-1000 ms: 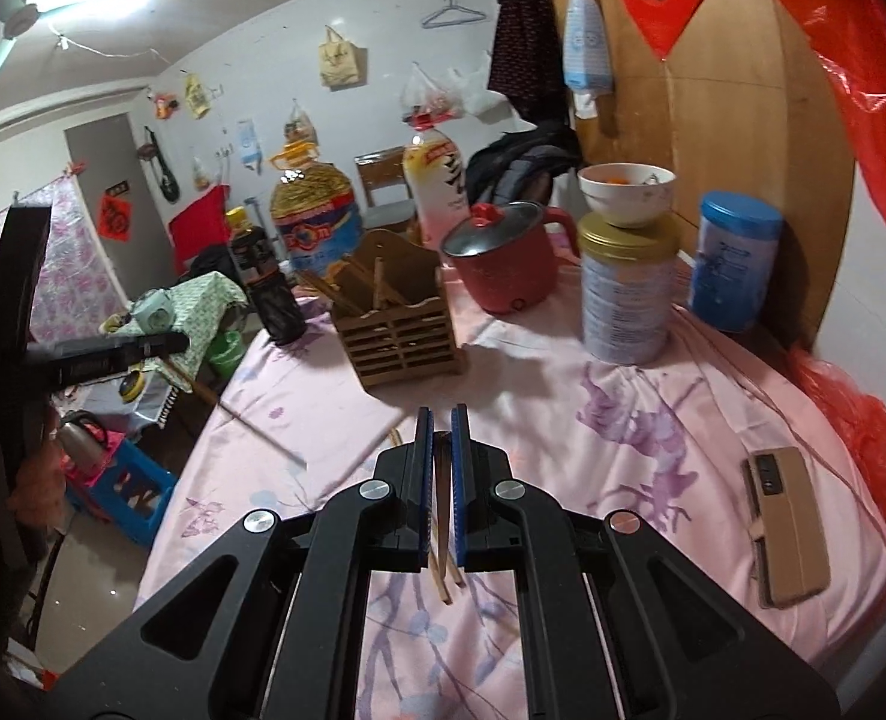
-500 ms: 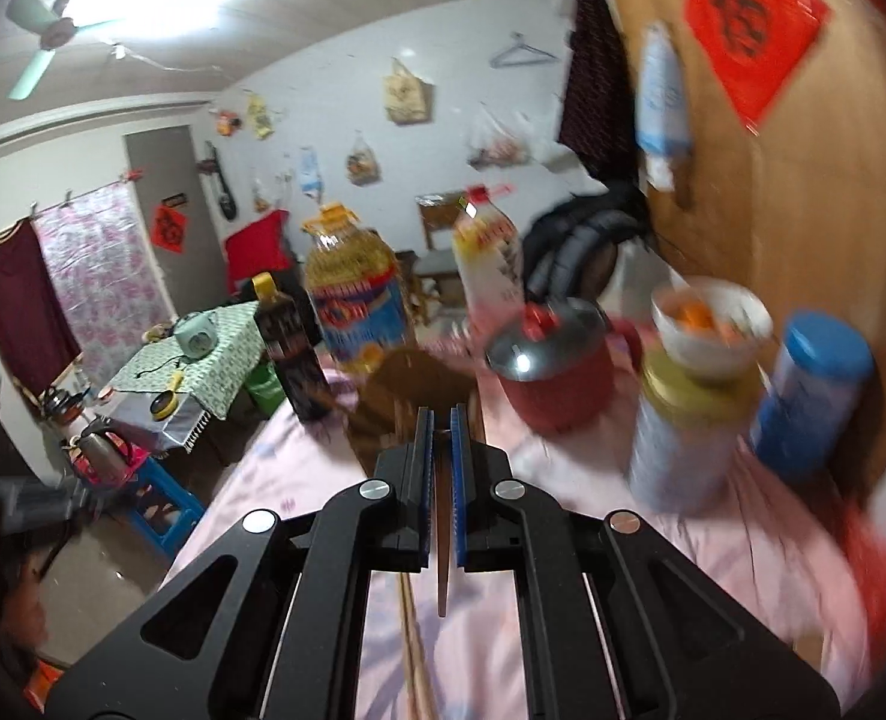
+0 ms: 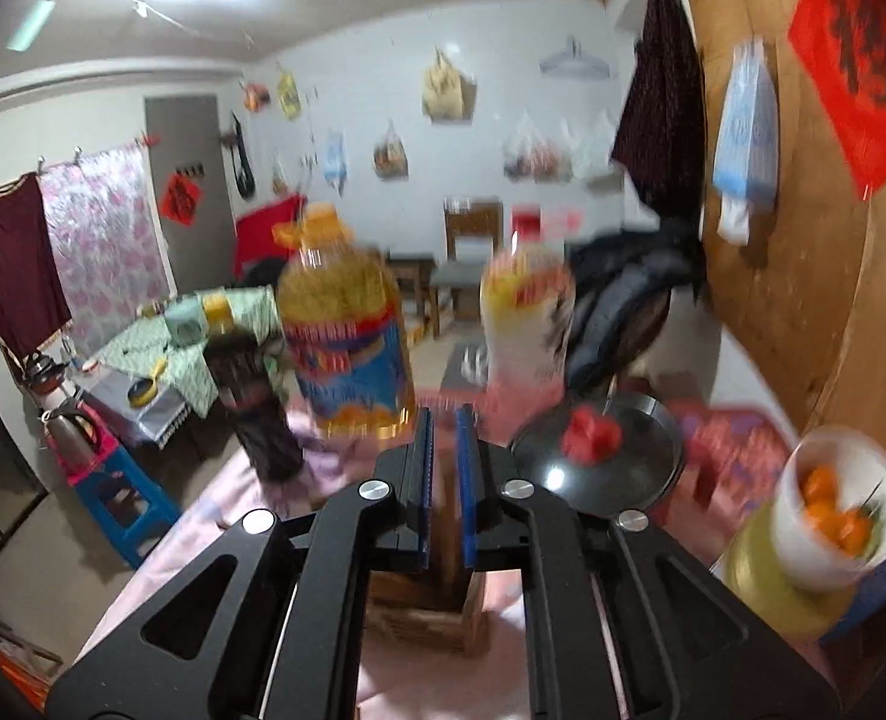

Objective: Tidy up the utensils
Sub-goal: 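Drop the left gripper's chopstick into the caddy while the right lowers its chopstick in, then move both open grippers back over the remaining chopsticks on the cloth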

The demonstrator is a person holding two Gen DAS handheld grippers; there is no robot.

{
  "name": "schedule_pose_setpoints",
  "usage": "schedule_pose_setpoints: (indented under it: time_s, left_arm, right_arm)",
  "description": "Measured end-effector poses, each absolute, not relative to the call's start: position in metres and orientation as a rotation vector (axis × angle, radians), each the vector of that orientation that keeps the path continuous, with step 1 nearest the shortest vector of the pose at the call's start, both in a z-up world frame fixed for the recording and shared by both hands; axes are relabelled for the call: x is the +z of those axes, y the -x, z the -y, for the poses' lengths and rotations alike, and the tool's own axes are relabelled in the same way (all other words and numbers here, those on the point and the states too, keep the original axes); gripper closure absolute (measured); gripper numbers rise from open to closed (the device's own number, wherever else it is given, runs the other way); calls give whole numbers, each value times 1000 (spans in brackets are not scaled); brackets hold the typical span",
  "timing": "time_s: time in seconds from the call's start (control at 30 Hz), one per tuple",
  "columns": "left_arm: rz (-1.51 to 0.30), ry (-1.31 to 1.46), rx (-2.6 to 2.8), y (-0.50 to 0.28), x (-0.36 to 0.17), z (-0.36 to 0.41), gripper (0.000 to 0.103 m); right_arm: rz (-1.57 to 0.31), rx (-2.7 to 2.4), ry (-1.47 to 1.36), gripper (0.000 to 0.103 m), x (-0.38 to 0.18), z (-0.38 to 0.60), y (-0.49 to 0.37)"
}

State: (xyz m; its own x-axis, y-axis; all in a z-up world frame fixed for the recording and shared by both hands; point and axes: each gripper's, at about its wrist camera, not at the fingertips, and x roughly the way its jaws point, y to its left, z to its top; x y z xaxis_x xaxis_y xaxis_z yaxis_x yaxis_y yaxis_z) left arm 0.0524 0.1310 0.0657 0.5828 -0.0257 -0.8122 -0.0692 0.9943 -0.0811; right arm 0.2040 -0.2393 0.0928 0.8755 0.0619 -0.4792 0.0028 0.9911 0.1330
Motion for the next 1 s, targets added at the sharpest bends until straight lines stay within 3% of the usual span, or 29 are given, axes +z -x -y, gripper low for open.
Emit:
schedule_pose_setpoints:
  time_s: [0.17,0.23,0.3,0.33,0.6,0.73,0.83,0.93,1.0]
  left_arm:
    - [-925,89,-19,-64,77,-121,98]
    - [-906,70,-70,-76,84,-109,98]
    - [-891,50,-117,-89,88,-97,98]
    - [-881,38,-151,-97,92,-89,98]
    - [-808,-47,-346,-149,109,-31,99]
    - [-903,-121,-430,-163,67,-8,94]
    - [-1013,-145,-439,-176,11,-3,60]
    - [-1156,-150,-404,-197,-54,1,63]
    - [-1234,-137,-382,-210,-92,2,73]
  right_arm:
    - [-491,47,-178,90,93,242,-182]
    - [-491,41,-198,83,95,248,-163]
    - [-505,24,-228,66,92,255,-142]
    - [-516,12,-238,64,88,257,-130]
    - [-598,-122,-298,63,61,279,-38]
    - [-639,-179,-315,63,45,288,-4]
    - [-681,-208,-326,63,34,294,10]
    - [-712,-226,-318,63,30,296,14]
    - [-721,-236,-299,63,30,297,17]
